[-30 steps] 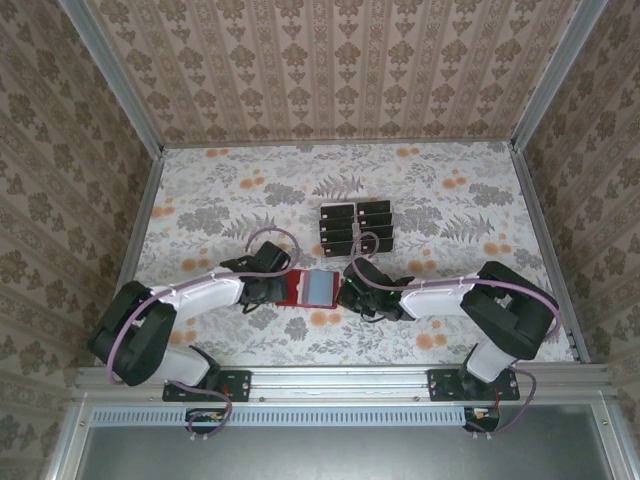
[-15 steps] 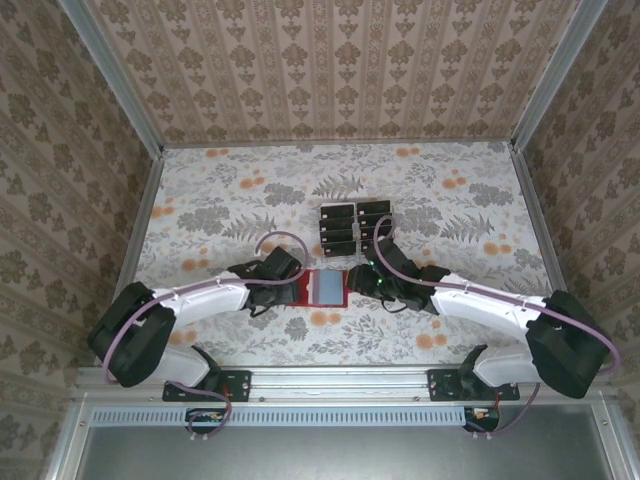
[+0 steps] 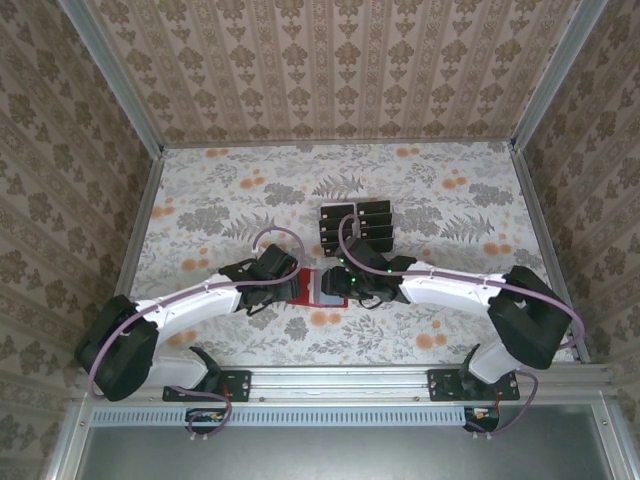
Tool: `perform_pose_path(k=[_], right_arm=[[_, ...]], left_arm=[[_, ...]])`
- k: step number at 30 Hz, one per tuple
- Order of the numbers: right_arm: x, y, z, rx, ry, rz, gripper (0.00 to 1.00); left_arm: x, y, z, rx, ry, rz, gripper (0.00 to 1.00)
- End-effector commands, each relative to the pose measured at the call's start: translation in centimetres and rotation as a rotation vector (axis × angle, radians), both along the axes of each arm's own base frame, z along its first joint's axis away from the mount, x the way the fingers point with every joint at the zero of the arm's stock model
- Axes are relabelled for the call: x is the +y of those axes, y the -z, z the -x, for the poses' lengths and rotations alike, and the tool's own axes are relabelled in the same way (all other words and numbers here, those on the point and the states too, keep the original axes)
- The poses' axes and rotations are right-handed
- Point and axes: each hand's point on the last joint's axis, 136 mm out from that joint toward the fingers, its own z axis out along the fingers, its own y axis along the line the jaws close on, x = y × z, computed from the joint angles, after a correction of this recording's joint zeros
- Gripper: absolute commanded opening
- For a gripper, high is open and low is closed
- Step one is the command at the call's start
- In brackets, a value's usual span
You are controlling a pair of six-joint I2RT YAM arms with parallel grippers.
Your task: Put the credit cards into the card holder
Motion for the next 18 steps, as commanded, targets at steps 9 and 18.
perform_pose_path(k=[9,18], right_arm=[[1.4,1.6,-1.1,0.021,0.000,0.024,0.50],[1.2,2.7,-2.1,0.032,0.023,0.031,0.50]], left_arm=[[1.3,2.1,0.7,0.027,-0.007,-0.052,0.69],[1.5,3.4,0.7,0.035,-0.007,-0.076,0.66]])
